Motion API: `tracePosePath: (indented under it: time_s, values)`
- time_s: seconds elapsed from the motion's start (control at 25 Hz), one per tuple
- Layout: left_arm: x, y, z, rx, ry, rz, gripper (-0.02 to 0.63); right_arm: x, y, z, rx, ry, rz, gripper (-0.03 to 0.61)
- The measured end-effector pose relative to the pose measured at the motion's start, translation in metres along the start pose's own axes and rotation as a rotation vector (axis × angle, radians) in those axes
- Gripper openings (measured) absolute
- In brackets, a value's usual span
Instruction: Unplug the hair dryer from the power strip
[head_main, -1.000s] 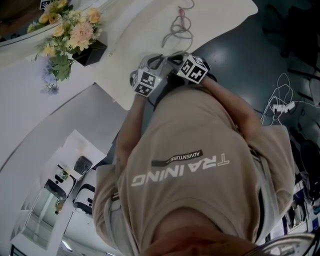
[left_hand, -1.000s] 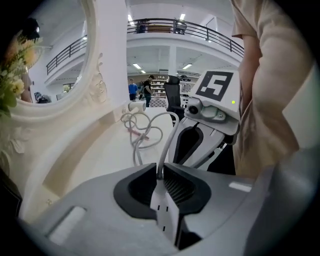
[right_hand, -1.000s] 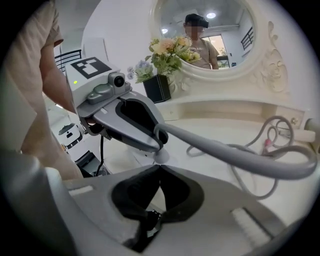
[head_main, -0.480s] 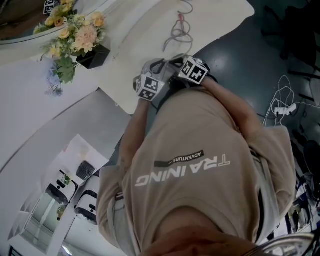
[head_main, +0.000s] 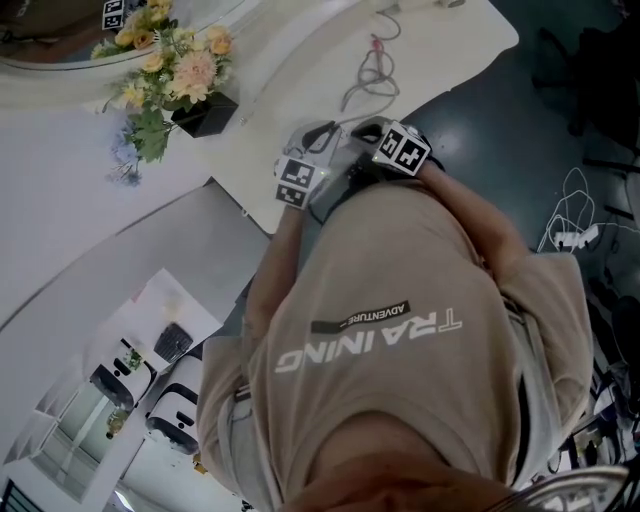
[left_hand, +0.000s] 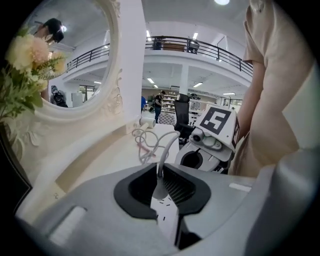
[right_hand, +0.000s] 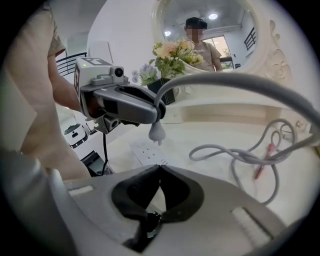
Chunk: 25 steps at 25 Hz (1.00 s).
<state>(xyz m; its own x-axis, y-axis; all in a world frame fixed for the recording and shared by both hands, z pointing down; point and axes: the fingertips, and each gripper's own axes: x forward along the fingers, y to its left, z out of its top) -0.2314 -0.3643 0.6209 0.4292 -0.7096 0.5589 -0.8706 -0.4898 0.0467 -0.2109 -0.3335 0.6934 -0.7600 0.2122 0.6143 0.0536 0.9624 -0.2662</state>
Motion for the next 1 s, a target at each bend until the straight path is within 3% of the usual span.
tracePosePath:
  time_s: [0.2, 0.52, 0.76, 1.0]
  values:
    - [-0.011, 0.003, 0.016, -0.019, -0.045, -0.006, 0.044, -0.035, 0.002, 0.028, -0.004, -0.098, -0.012, 0.003]
    - [-0.023, 0.005, 0.039, -0.008, -0.087, -0.01, 0.044, -0.115, 0.016, 0.109, -0.073, -0.339, -0.046, 0.003]
    - [-0.028, 0.007, 0.049, -0.013, -0.1, -0.022, 0.043, -0.145, 0.016, 0.146, -0.099, -0.434, -0.086, 0.003]
    - [-0.029, 0.01, 0.05, -0.01, -0.114, -0.034, 0.044, -0.16, 0.009, 0.167, -0.037, -0.554, -0.084, 0.003]
